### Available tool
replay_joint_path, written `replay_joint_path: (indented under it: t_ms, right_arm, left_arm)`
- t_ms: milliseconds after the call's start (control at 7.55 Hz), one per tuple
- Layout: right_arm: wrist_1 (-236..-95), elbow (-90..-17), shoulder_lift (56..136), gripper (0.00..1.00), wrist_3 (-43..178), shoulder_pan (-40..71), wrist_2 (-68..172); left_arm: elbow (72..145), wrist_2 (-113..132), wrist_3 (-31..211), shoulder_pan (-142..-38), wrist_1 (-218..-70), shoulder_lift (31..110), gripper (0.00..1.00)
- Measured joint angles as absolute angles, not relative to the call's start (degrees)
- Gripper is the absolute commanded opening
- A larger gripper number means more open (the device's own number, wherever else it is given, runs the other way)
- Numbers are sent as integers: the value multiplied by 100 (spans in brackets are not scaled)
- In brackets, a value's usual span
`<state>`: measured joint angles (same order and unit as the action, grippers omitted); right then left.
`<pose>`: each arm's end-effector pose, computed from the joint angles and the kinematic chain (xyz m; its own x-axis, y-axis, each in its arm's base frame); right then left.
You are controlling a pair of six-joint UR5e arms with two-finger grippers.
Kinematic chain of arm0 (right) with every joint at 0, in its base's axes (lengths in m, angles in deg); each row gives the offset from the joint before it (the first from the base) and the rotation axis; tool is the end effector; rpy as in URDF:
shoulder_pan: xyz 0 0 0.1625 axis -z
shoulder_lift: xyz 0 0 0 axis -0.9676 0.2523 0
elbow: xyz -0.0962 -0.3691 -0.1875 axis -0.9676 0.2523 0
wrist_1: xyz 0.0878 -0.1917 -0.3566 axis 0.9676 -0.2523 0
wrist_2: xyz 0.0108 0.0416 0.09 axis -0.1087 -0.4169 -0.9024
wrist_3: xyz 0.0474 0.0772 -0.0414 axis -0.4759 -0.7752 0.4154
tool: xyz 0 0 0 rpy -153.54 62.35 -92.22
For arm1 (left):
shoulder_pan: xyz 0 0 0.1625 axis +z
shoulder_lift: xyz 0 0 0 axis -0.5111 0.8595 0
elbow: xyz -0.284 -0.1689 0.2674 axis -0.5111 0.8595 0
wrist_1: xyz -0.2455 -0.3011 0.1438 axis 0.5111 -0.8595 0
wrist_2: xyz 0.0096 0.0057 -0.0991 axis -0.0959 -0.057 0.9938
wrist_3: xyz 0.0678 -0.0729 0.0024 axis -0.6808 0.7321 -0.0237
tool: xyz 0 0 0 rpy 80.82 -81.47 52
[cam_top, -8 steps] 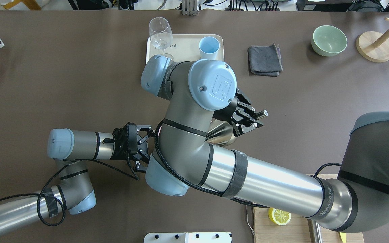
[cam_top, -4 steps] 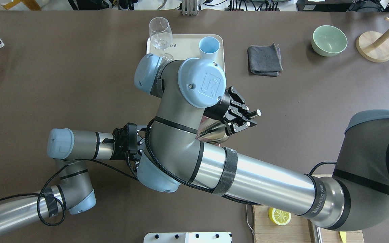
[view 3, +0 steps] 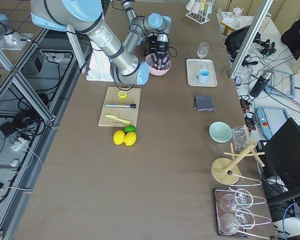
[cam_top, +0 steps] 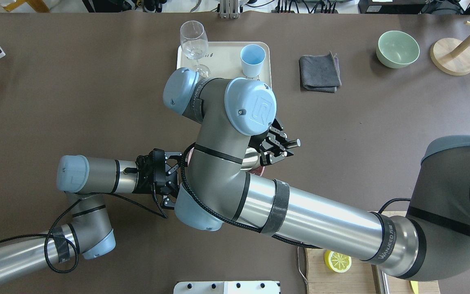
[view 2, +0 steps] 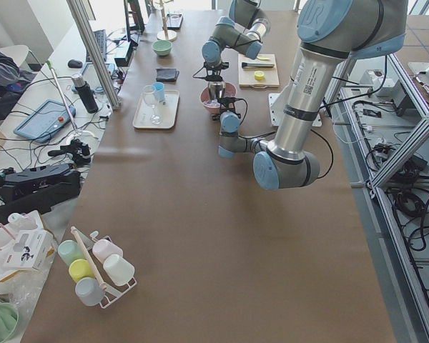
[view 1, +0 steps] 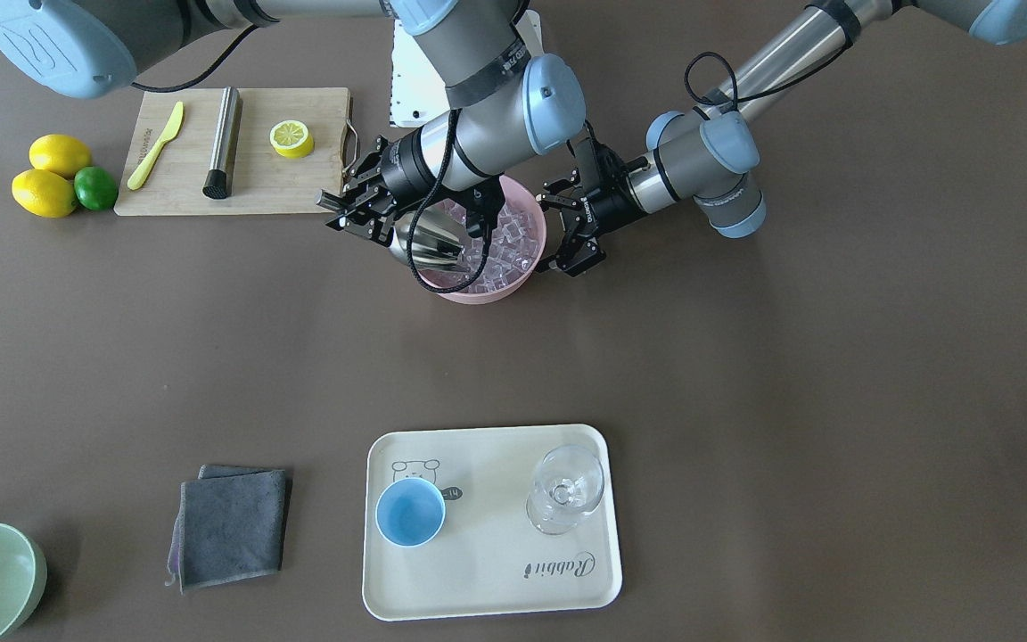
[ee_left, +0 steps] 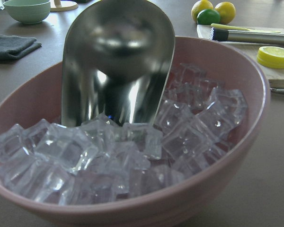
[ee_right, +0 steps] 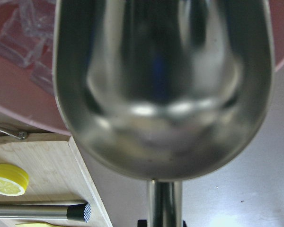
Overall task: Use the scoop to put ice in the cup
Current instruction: 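Push the scoop down into the ice cubes with the right gripper, then drag the scoop through the ice while the left gripper tilts the bowl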
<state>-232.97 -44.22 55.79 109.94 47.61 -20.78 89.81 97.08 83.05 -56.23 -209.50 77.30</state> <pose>-0.5622 -0.4362 0.1552 0.0315 -0.9959 0.0853 0.9986 0.0350 0.0403 0.5443 -0.3707 0.3701 0.0894 0.9932 -0.0743 0.1735 0.0579 0.9831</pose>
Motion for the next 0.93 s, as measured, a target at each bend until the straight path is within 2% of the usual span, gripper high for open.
replay_joint_path:
  t_ms: [530,927]
  right_arm:
    - [-22834,-5281,6240,0,10699,4761,-2332]
    - [-22143,-5401,6551,0,10251,4761,-2640]
  left_arm:
    - [8981,9708,8305,-5619,-20944,7730,98]
    - [8958,9698,8314,-5664,-20905,7725,98]
